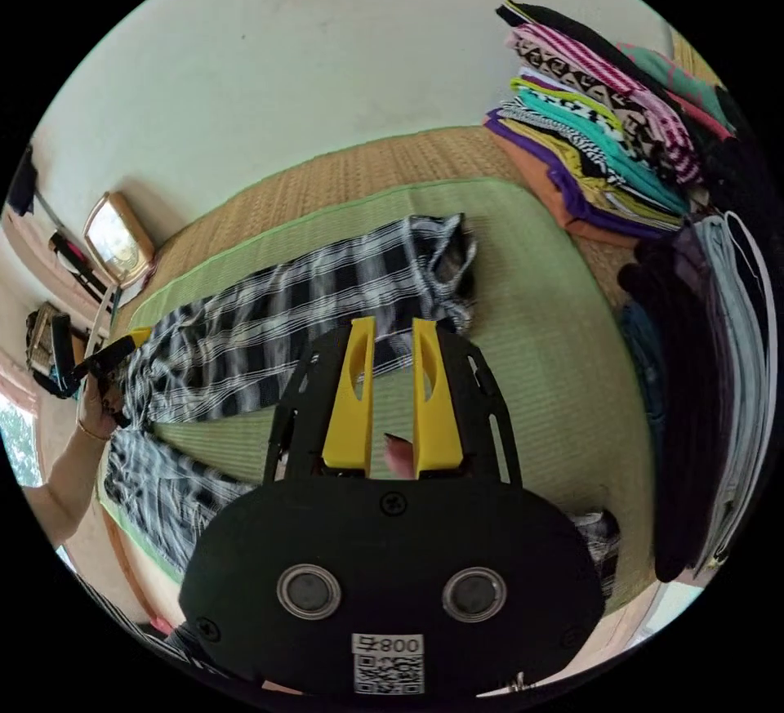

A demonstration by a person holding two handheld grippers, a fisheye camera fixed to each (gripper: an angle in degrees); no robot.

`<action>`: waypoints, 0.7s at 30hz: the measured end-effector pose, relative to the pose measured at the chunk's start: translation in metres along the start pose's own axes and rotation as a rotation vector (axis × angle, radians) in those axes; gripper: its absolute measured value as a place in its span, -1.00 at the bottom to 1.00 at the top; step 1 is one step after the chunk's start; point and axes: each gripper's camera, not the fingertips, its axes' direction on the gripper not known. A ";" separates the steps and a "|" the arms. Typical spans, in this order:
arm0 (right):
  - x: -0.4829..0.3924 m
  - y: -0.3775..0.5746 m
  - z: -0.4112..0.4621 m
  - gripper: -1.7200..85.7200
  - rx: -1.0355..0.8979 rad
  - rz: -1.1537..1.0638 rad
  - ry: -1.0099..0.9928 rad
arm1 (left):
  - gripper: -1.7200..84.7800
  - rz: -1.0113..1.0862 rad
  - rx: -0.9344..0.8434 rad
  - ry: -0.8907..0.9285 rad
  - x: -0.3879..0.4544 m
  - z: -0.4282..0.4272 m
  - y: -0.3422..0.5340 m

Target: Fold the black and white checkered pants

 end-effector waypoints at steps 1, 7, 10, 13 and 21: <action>0.015 -0.003 0.000 -0.77 0.013 0.018 0.029 | -0.80 0.038 -0.015 0.014 0.014 0.019 -0.018; 0.031 -0.017 0.035 -0.76 -0.032 -0.066 0.104 | -0.80 0.160 -0.114 0.090 0.077 0.111 -0.095; 0.039 -0.022 0.040 -0.86 -0.024 -0.083 0.062 | -0.81 0.154 -0.163 0.104 0.096 0.143 -0.119; 0.064 -0.022 0.014 -0.91 0.059 -0.030 -0.054 | -0.82 0.173 -0.154 0.167 0.115 0.154 -0.136; 0.177 0.005 0.020 -0.91 -0.076 0.235 -0.251 | -0.82 0.286 -0.329 0.121 0.162 0.194 -0.150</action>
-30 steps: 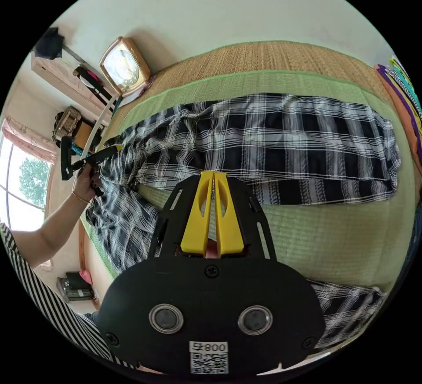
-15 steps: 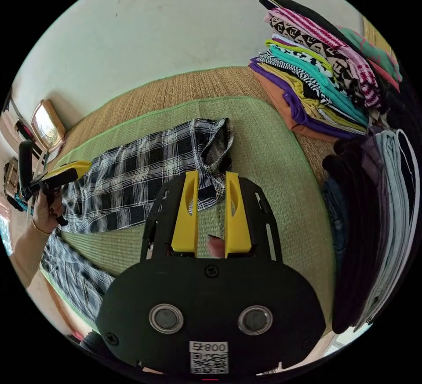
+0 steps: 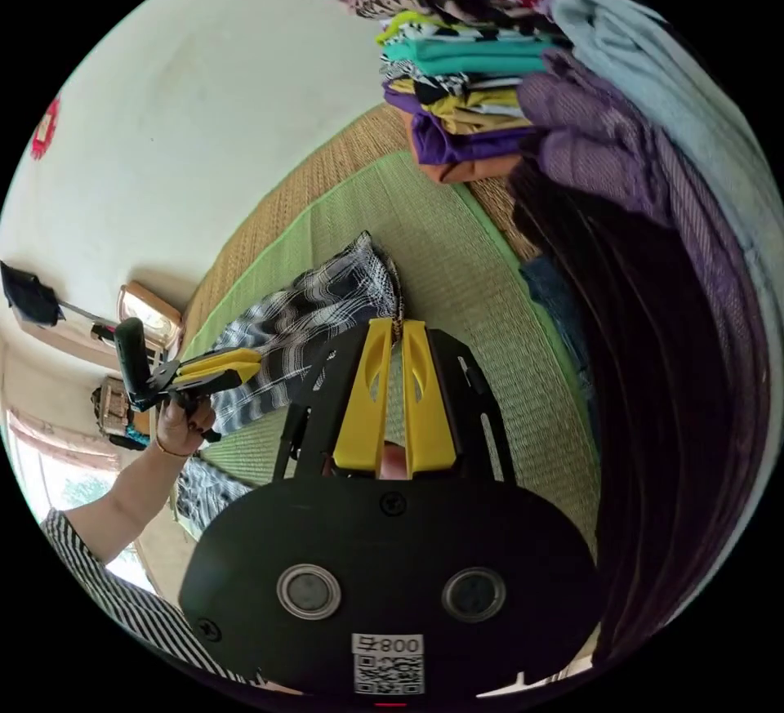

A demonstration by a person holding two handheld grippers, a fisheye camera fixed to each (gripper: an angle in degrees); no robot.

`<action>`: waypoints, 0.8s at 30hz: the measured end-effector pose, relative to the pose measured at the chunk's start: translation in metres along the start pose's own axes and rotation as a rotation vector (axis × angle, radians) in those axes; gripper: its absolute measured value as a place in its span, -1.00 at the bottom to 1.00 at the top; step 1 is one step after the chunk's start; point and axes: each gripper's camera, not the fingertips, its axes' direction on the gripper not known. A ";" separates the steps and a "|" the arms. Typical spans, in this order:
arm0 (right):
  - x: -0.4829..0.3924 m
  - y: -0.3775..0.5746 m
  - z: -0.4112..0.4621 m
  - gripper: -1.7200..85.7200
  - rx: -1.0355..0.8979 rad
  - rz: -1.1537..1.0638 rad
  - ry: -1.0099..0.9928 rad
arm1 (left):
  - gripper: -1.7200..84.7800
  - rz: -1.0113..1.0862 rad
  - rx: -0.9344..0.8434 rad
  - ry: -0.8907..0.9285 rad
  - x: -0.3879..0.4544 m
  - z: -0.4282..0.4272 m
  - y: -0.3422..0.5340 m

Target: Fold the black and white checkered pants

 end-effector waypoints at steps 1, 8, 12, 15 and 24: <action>0.008 0.002 0.002 -0.91 -0.008 0.010 -0.022 | -0.82 -0.008 -0.033 -0.009 0.002 0.006 -0.003; -0.012 0.011 -0.018 -0.90 0.042 -0.041 0.101 | -0.83 -0.008 -0.027 -0.049 0.016 0.006 0.002; -0.032 0.019 -0.030 -0.92 0.101 -0.087 0.202 | -0.86 -0.036 0.002 -0.084 0.018 -0.001 0.018; -0.050 0.019 -0.037 -0.94 0.142 -0.138 0.194 | -0.91 -0.075 -0.004 -0.071 0.015 0.005 0.030; -0.087 -0.057 0.056 -0.97 -0.092 -0.293 0.301 | -0.95 -0.059 0.010 -0.095 0.033 0.014 0.044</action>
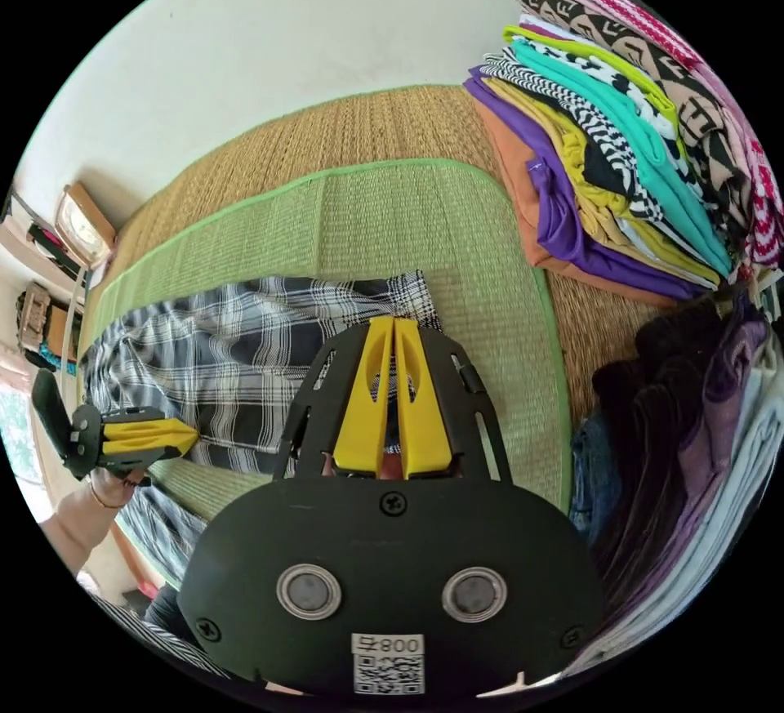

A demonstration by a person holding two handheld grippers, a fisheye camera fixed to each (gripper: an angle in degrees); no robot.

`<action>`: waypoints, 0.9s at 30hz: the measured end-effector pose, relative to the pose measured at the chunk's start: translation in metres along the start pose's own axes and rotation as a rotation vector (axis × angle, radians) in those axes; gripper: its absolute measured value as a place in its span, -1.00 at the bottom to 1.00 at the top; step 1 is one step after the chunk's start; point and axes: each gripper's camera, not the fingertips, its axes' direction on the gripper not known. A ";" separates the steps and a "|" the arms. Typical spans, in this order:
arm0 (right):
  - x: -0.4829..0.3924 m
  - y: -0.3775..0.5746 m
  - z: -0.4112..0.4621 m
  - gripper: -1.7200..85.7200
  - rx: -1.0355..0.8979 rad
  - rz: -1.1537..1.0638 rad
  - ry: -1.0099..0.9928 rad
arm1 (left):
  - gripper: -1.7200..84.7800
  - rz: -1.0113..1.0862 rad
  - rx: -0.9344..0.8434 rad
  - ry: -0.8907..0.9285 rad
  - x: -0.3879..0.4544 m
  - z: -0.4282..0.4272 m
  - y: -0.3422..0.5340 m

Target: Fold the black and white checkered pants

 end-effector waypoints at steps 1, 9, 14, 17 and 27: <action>0.005 -0.006 0.000 -0.97 0.011 0.026 -0.017 | -0.95 0.005 -0.006 0.008 0.002 0.002 0.002; 0.010 -0.028 -0.002 -0.96 -0.004 0.027 -0.006 | -0.95 -0.088 0.116 0.032 0.006 -0.018 0.046; -0.027 0.008 -0.031 -0.96 0.047 -0.075 -0.028 | -0.96 -0.354 0.213 -0.152 -0.027 -0.073 0.143; -0.053 0.036 -0.024 -0.96 0.011 -0.148 -0.064 | -0.96 -0.557 0.219 -0.225 -0.057 -0.091 0.201; -0.040 0.049 -0.018 -0.96 -0.061 -0.066 -0.053 | -0.96 -0.574 0.092 -0.192 -0.064 -0.078 0.266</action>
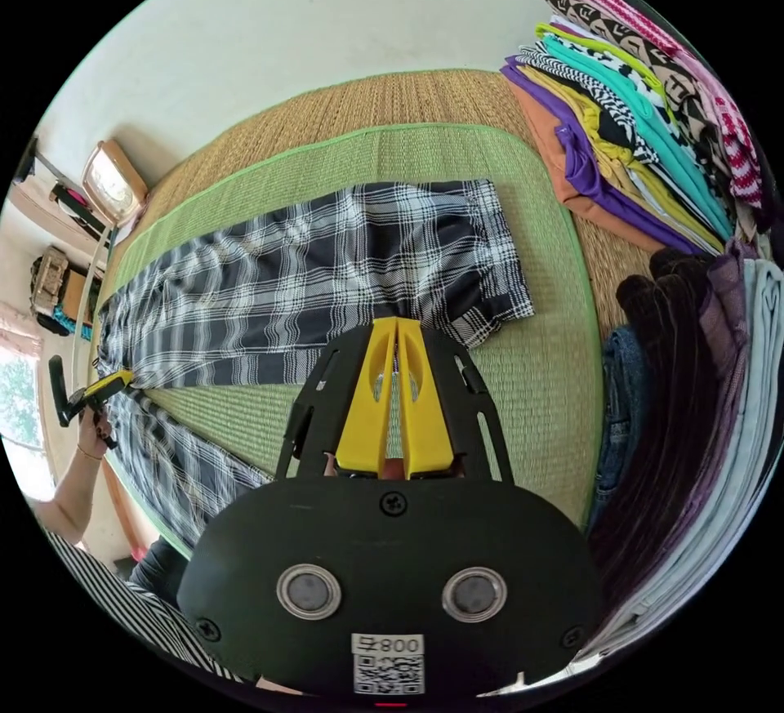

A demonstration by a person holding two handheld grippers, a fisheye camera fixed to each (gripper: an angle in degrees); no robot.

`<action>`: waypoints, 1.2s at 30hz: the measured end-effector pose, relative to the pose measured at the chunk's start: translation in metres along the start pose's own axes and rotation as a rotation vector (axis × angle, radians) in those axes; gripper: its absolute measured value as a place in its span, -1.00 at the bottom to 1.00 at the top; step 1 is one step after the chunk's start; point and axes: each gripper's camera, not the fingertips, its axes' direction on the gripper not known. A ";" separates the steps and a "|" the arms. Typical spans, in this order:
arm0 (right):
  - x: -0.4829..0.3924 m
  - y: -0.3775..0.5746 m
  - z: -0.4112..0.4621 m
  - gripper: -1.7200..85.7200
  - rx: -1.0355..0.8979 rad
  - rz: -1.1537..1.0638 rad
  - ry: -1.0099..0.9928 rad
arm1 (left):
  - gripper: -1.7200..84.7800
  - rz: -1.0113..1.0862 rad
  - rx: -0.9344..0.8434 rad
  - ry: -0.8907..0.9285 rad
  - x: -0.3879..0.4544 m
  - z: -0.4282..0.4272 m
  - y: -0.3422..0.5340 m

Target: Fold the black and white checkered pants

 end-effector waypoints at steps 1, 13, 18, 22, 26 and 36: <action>-0.001 0.000 -0.003 -0.96 -0.002 0.010 0.012 | -0.96 0.001 0.028 -0.010 -0.002 -0.002 0.003; 0.005 -0.019 -0.001 -0.96 0.016 0.063 0.035 | -0.96 -0.041 0.108 0.041 -0.061 0.024 -0.020; 0.005 -0.009 -0.024 -0.96 0.046 0.062 0.026 | -0.96 0.004 0.158 0.048 -0.063 0.010 -0.002; -0.003 0.055 -0.064 -0.96 0.056 0.028 0.031 | -0.96 0.099 0.121 0.091 -0.056 0.002 0.045; 0.000 0.134 -0.078 -0.96 0.013 0.097 0.056 | -0.96 0.101 0.017 0.014 -0.067 0.013 0.089; 0.043 0.119 -0.044 -0.97 -0.068 0.215 -0.006 | -0.96 -0.031 -0.005 -0.003 -0.110 0.039 0.098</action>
